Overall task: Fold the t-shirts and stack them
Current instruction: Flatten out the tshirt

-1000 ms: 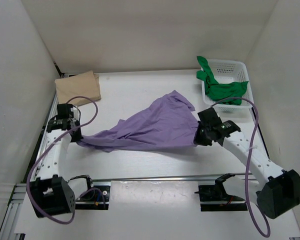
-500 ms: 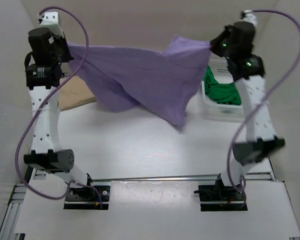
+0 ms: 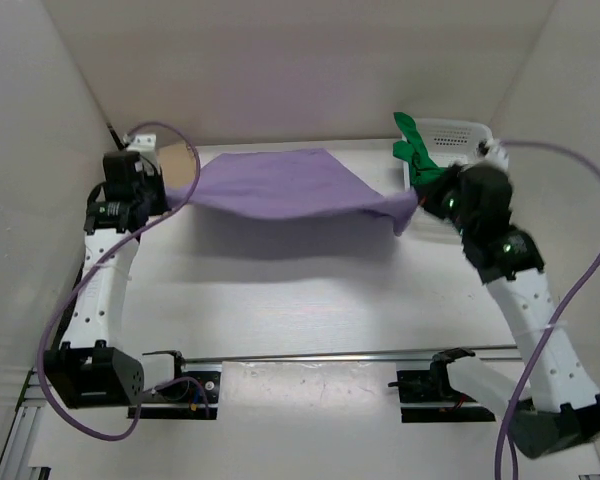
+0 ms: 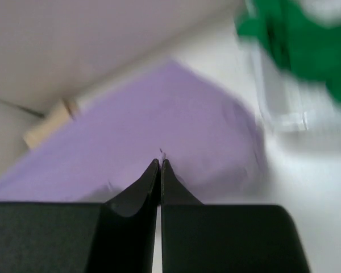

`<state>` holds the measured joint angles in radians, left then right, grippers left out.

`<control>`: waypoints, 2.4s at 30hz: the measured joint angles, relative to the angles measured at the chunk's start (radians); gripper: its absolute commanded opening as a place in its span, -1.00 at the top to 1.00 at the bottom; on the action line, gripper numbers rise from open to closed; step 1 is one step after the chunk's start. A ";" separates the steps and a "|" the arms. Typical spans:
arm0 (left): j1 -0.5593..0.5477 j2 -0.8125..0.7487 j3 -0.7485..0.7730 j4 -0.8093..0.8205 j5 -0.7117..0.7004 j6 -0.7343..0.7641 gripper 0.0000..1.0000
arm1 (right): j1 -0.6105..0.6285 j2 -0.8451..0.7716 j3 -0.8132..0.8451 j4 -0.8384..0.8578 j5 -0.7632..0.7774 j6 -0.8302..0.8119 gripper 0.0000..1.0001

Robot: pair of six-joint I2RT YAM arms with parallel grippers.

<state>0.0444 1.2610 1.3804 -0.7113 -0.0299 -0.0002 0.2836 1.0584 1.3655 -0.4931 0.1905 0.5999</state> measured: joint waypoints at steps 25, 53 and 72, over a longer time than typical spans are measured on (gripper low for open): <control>0.000 -0.599 -0.856 -0.127 -0.143 0.001 0.79 | 0.026 -0.642 -1.080 -0.476 -0.357 0.436 0.27; 0.000 -0.557 -0.782 -0.161 -0.143 0.001 0.79 | 0.211 0.461 -0.440 -0.393 0.081 0.227 -0.41; 0.000 -0.447 -0.715 -0.150 -0.146 0.001 0.79 | 0.180 0.516 -0.517 -0.264 -0.161 0.196 1.00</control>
<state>0.0441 0.8143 0.6651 -0.8616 -0.1757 0.0006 0.4637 1.5745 0.8490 -0.7570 0.0296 0.7956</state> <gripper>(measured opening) 0.128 0.011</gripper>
